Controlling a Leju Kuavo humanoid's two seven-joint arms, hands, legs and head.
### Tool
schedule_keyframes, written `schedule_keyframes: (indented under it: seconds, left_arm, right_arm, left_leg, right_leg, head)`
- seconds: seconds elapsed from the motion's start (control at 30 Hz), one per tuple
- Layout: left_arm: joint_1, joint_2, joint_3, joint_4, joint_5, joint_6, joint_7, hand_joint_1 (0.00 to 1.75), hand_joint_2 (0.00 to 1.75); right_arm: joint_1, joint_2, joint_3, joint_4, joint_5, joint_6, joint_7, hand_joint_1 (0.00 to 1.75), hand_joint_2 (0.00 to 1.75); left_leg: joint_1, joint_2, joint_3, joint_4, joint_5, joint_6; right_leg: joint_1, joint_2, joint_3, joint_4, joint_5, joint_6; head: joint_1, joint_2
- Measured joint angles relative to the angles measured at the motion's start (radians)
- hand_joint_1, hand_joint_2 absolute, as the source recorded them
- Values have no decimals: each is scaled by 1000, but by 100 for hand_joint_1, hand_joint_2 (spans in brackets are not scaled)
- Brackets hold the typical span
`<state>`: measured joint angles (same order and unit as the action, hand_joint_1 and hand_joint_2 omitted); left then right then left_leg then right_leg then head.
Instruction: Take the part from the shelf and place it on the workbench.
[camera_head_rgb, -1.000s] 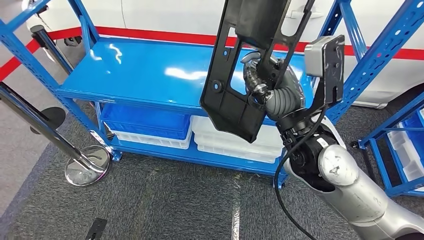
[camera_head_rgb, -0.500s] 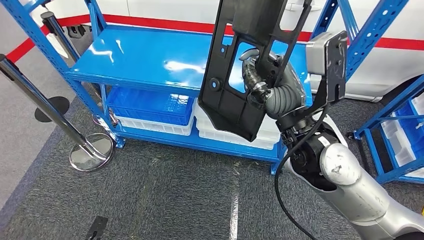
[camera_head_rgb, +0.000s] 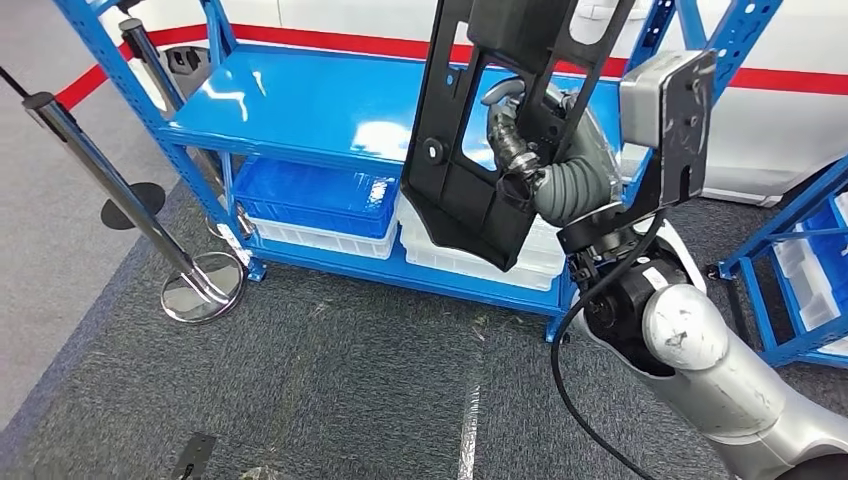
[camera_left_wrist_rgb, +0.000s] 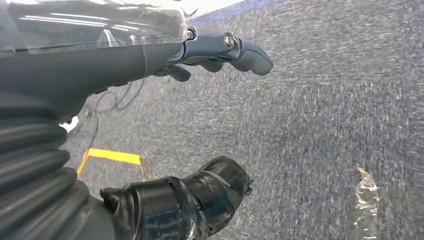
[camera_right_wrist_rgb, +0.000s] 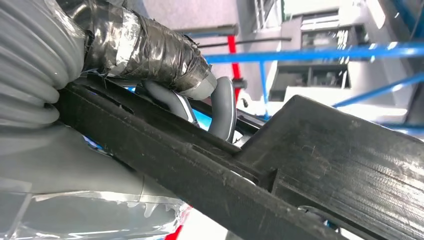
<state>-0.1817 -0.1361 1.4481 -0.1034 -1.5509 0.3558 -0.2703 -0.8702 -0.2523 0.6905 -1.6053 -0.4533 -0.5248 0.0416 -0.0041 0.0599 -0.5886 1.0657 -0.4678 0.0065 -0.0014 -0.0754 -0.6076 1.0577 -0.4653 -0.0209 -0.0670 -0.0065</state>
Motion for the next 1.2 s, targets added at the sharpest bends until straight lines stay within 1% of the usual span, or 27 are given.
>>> schedule_keyframes:
  seconds: [0.03,0.1,0.13,0.17,0.23,0.27,0.3,0.33,0.37,0.4,0.47,0.53,0.57,0.6,0.63,0.67,0.73,0.77,0.8,0.83,0.87,0.9,0.97,1.03,1.1,1.13,1.2]
  left_arm:
    - [-3,0,0,0,0,1,-1,0,175]
    - [-3,1,0,0,1,9,-2,0,175]
    - [-2,1,0,0,1,15,-1,0,175]
    - [0,0,0,0,2,25,0,0,175]
    - [-1,-2,0,0,5,56,3,0,175]
    - [-2,-3,0,0,5,73,3,0,175]
    - [-3,-4,0,0,5,90,3,0,175]
    - [-3,-5,0,0,3,102,3,0,175]
    - [-3,-6,0,0,1,113,3,0,175]
    - [-3,-7,0,0,-2,121,4,0,175]
    - [-3,-9,0,0,-4,131,6,0,175]
    - [-4,-10,0,0,-4,141,5,0,175]
    - [-4,-11,0,0,-5,148,4,0,175]
    - [-2,-11,0,0,-6,156,2,0,175]
    - [0,-12,0,0,-8,165,-3,0,175]
    - [0,-13,0,1,-9,177,-8,0,175]
    - [-4,-13,0,1,-10,202,-16,0,175]
    - [-7,-12,0,1,-10,214,-20,0,175]
    - [-10,-12,0,1,-10,224,-24,0,175]
    - [-10,-12,0,1,-11,233,-29,0,175]
    - [-10,-13,0,1,-11,242,-35,0,175]
    - [-10,-13,0,1,-12,253,-42,0,175]
    - [-16,-12,0,1,-14,273,-53,0,175]
    - [-24,-12,0,1,-17,292,-63,0,175]
    - [-28,-13,-1,1,-18,309,-74,0,175]
    - [-28,-14,-3,1,-18,315,-77,0,175]
    - [-31,-16,-14,1,-19,320,-79,0,175]
  right_arm:
    - [-2,-1,0,-2,2,0,0,175,175]
    - [-4,-2,0,-5,10,-2,2,175,175]
    - [-6,-2,0,-6,17,-5,5,175,175]
    - [-9,-3,0,-8,27,-10,9,175,175]
    - [-18,-5,0,-12,51,-20,23,175,175]
    - [-22,-6,0,-14,60,-25,31,175,175]
    - [-23,-7,0,-16,68,-27,38,175,175]
    - [-24,-7,0,-18,73,-30,44,175,175]
    - [-25,-7,0,-22,77,-31,48,175,175]
    - [-28,-7,0,-27,80,-32,51,175,175]
    - [-38,-9,0,-36,83,-33,54,175,175]
    - [-43,-11,0,-45,85,-35,53,175,175]
    - [-45,-11,0,-50,85,-35,52,175,175]
    - [-45,-11,0,-54,86,-35,52,175,175]
    - [-48,-11,0,-56,86,-36,51,175,175]
    - [-50,-10,0,-60,87,-36,51,175,175]
    - [-56,-9,0,-68,87,-36,49,175,175]
    - [-58,-9,0,-72,87,-36,47,175,175]
    - [-59,-9,0,-74,86,-36,45,175,175]
    - [-59,-9,0,-77,84,-36,44,175,175]
    - [-59,-8,0,-80,82,-37,43,175,175]
    - [-59,-8,0,-84,80,-39,42,175,175]
    - [-63,-8,0,-97,79,-44,42,175,175]
    - [-69,-9,0,-109,79,-49,44,175,175]
    - [-71,-11,0,-120,80,-50,50,175,175]
    - [-72,-14,0,-124,80,-49,54,175,175]
    - [-75,-24,0,-131,81,-48,59,175,175]
  left_leg:
    - [-7,6,10,-24,-6,7]
    - [-6,-11,12,-46,4,17]
    - [-3,-20,13,-57,13,21]
    - [1,-29,13,-66,21,25]
    - [5,-47,7,-73,33,32]
    - [6,-57,1,-71,36,34]
    - [6,-69,-3,-68,37,35]
    - [7,-81,-8,-64,38,34]
    - [9,-94,-12,-58,39,32]
    - [12,-107,-17,-50,37,29]
    - [17,-131,-35,-26,32,18]
    - [21,-153,-58,-10,34,1]
    - [22,-163,-66,-7,38,-7]
    - [26,-173,-72,-10,42,-13]
    - [26,-168,-77,-6,41,-19]
    - [25,-151,-87,9,31,-25]
    - [23,-100,-128,95,-15,-35]
    - [24,-84,-155,155,-40,-39]
    - [25,-76,-178,205,-56,-42]
    - [26,-71,-189,229,-57,-43]
    - [26,-67,-183,220,-42,-43]
    - [26,-60,-160,175,-14,-41]
    - [17,-23,-96,50,34,-34]
    - [6,2,-65,-14,45,-18]
    - [3,-12,-65,-20,47,-2]
    - [5,-22,-63,-25,50,4]
    - [10,-40,-60,-35,57,17]
  right_leg:
    - [1,-11,0,-2,3,5]
    - [1,-25,0,-8,8,15]
    - [-1,-13,-2,-5,4,21]
    - [-3,8,-11,13,-13,26]
    - [-8,55,-52,108,-73,34]
    - [-9,65,-78,171,-104,37]
    - [-10,68,-97,221,-121,40]
    - [-12,70,-103,241,-119,43]
    - [-15,71,-92,225,-100,47]
    - [-20,76,-66,176,-69,51]
    - [-29,117,-12,66,-28,55]
    - [-30,148,4,24,-26,52]
    - [-26,146,3,22,-25,47]
    - [-27,133,0,22,-22,41]
    - [-27,122,1,18,-19,34]
    - [-29,110,3,13,-15,28]
    - [-31,84,6,8,-11,20]
    - [-30,70,6,7,-11,18]
    - [-30,57,6,7,-11,17]
    - [-29,44,6,7,-11,17]
    - [-29,32,6,7,-12,18]
    - [-29,21,7,7,-12,18]
    - [-26,0,9,6,-15,23]
    - [-19,-17,12,3,-15,32]
    - [-13,-34,19,-5,-14,42]
    - [-14,-32,21,-5,-18,48]
    - [-17,7,6,31,-48,56]
  head:
    - [0,0]
    - [0,0]
    - [1,0]
    - [2,0]
    - [4,0]
    - [5,0]
    - [6,0]
    - [5,0]
    - [6,0]
    - [6,0]
    - [7,0]
    - [8,0]
    - [7,0]
    - [7,0]
    - [6,0]
    - [1,0]
    - [-9,0]
    - [-12,0]
    - [-12,0]
    - [-12,0]
    - [-12,0]
    - [-12,0]
    - [-12,0]
    - [-12,0]
    - [-11,0]
    - [-11,0]
    - [-9,0]
